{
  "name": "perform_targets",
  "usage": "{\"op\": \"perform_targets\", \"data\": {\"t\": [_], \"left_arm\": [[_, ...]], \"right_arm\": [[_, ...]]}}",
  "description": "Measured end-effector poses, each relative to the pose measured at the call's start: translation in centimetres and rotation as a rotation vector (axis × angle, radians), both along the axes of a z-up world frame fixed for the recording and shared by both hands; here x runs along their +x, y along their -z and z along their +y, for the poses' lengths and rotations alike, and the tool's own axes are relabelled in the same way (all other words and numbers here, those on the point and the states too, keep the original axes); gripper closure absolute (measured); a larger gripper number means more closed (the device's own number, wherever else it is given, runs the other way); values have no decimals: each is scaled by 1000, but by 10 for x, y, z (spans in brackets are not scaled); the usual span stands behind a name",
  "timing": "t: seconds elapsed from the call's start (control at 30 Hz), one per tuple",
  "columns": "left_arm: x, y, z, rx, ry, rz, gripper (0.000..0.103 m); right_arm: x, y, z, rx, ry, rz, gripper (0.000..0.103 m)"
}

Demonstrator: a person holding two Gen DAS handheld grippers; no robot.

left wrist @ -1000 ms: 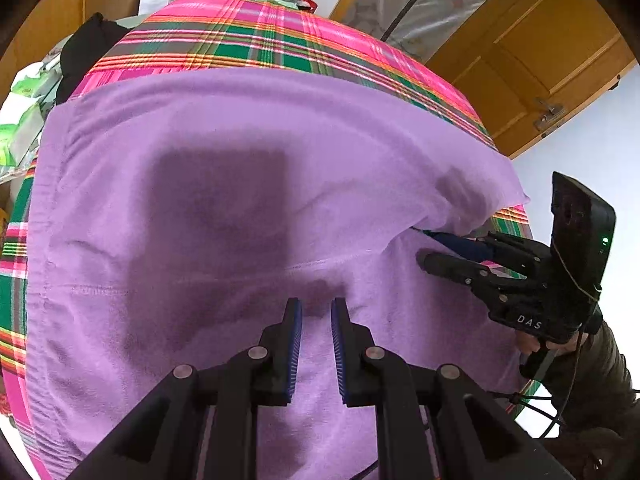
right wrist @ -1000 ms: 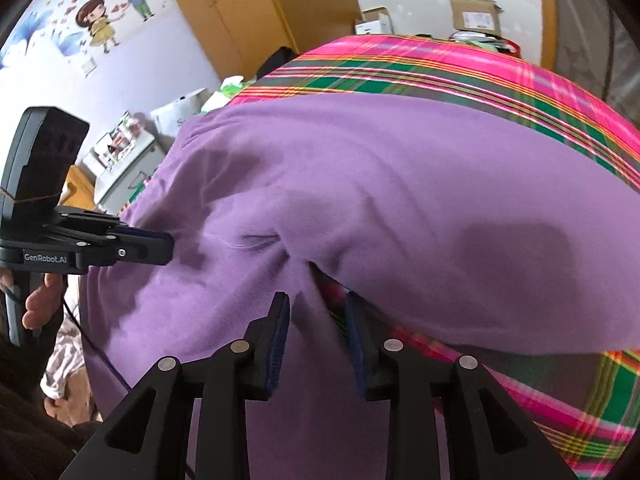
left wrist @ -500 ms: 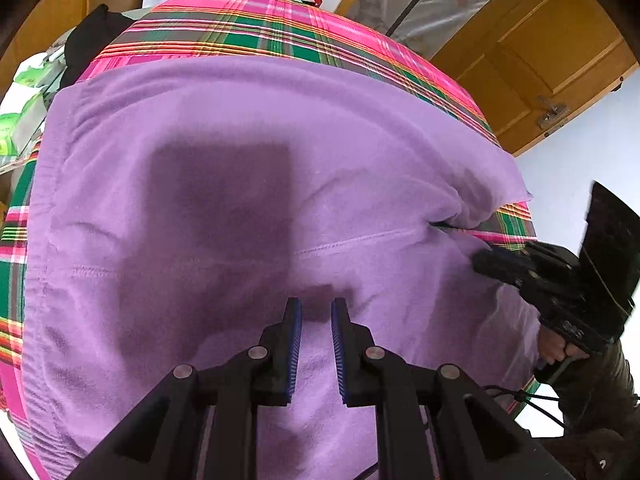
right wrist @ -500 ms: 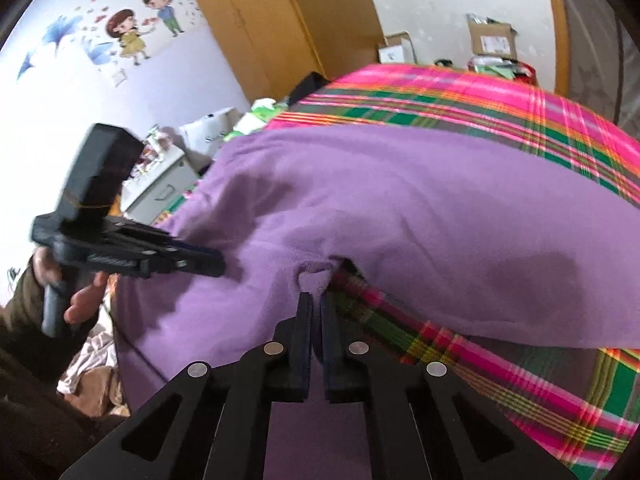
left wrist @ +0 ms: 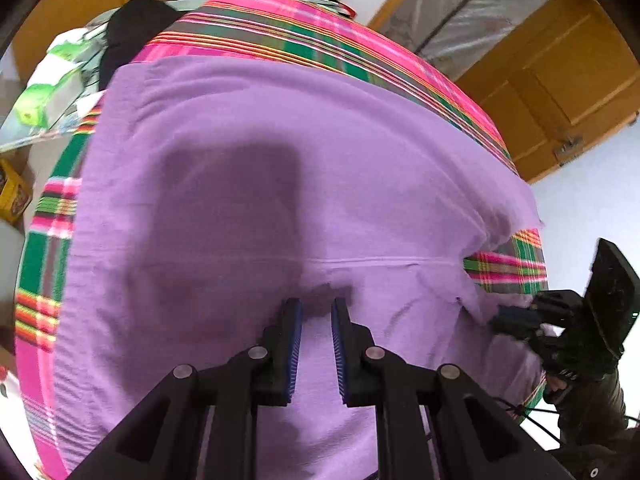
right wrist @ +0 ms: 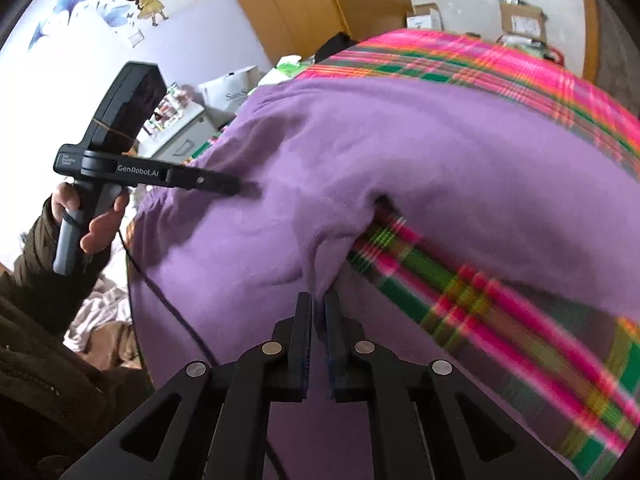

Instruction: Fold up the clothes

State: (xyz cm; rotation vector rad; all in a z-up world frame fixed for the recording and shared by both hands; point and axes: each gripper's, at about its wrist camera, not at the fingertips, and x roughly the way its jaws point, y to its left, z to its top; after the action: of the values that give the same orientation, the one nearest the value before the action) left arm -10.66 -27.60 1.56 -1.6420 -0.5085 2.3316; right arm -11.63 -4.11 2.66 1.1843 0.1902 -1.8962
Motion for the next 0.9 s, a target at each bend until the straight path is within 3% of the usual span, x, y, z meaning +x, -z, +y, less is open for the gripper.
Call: {"op": "perform_targets", "data": {"t": [0.17, 0.3, 0.53, 0.83, 0.9], "left_arm": [[4, -11, -15, -7, -49, 28, 88], [6, -19, -31, -17, -90, 41, 88], [6, -11, -46, -55, -119, 11, 88], [3, 1, -60, -22, -119, -13, 88], [1, -2, -62, -49, -124, -9, 88]], "right_arm": [[-13, -26, 5, -57, 79, 78, 90], [-27, -20, -18, -67, 94, 83, 85], [-29, 15, -47, 54, 73, 73, 85], [-22, 18, -33, 115, 68, 85, 84], [-23, 16, -34, 127, 73, 70, 84]]}}
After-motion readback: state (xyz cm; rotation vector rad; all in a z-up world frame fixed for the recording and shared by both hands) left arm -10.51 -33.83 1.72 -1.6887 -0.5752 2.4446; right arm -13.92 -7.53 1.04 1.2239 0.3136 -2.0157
